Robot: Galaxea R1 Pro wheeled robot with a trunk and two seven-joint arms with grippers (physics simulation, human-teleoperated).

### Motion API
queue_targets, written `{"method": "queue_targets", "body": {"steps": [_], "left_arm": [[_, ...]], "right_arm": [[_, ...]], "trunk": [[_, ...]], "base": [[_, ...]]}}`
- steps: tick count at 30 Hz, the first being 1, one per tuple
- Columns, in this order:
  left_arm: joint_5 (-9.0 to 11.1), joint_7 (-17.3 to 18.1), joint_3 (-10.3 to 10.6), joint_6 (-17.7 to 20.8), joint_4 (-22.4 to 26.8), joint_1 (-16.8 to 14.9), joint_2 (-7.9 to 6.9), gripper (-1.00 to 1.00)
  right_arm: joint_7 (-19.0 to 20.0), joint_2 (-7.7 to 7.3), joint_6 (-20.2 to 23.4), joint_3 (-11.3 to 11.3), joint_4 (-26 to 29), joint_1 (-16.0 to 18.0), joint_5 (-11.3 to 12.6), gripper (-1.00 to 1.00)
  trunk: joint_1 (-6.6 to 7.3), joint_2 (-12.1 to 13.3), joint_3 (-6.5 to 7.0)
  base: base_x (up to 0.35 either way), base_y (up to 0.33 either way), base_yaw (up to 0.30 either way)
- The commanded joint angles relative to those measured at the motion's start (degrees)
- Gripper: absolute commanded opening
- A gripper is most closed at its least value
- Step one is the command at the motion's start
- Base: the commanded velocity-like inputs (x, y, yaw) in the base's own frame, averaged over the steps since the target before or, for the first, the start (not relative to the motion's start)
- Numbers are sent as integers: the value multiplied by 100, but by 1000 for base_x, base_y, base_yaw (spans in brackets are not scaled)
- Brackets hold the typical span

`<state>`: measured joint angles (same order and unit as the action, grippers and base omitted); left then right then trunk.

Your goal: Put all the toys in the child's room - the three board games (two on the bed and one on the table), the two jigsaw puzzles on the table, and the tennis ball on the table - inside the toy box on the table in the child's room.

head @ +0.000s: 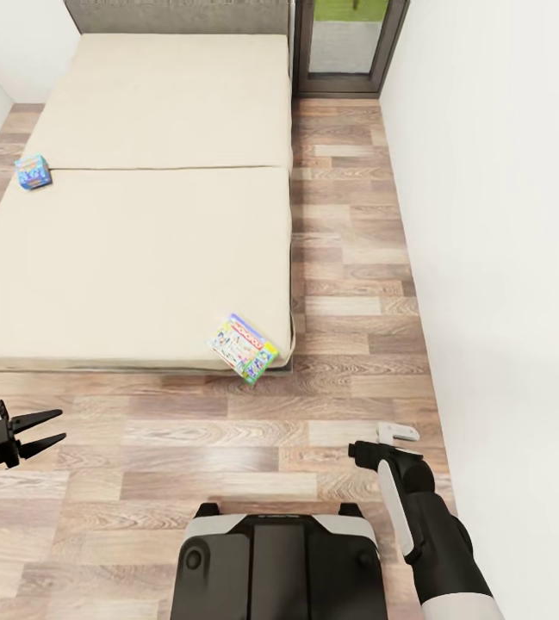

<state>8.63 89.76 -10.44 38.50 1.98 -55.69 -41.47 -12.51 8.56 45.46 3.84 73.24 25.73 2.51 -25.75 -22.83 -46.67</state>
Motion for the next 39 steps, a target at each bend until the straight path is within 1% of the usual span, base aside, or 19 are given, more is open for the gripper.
{"method": "queue_targets", "body": {"steps": [1, 6, 14, 22, 28, 39], "left_arm": [[6, 24, 11, 61, -3, -3, 11, 100], [8, 24, 8, 58, 1, -3, 54, 100], [4, 24, 8, 64, 3, -3, 67, 100], [-1, 24, 0, 69, -2, -4, 27, 100], [3, 24, -1, 70, -4, -3, 35, 100], [7, 24, -1, 99, -5, -4, 32, 100]], "right_arm": [[-27, 4, 23, 7, 4, 2, 29, 100], [-28, 5, 22, 4, -18, 2, 34, 100], [-29, 6, 21, 2, -19, 2, 36, 100], [-29, 13, 16, -4, -28, 2, 38, 100], [-28, 13, 16, 0, -8, 2, 33, 100], [-28, 18, 13, -6, -17, 2, 31, 100]], "trunk": [[-4, -9, 3], [-4, -9, 50], [-4, -9, 124], [-4, -9, 199], [-4, -9, 255], [-4, -9, 357]], "base": [[0, 0, 0], [-26, 0, 0], [-59, 0, 0], [-7, 0, 0], [-14, 0, 0], [-110, 0, 0]]}}
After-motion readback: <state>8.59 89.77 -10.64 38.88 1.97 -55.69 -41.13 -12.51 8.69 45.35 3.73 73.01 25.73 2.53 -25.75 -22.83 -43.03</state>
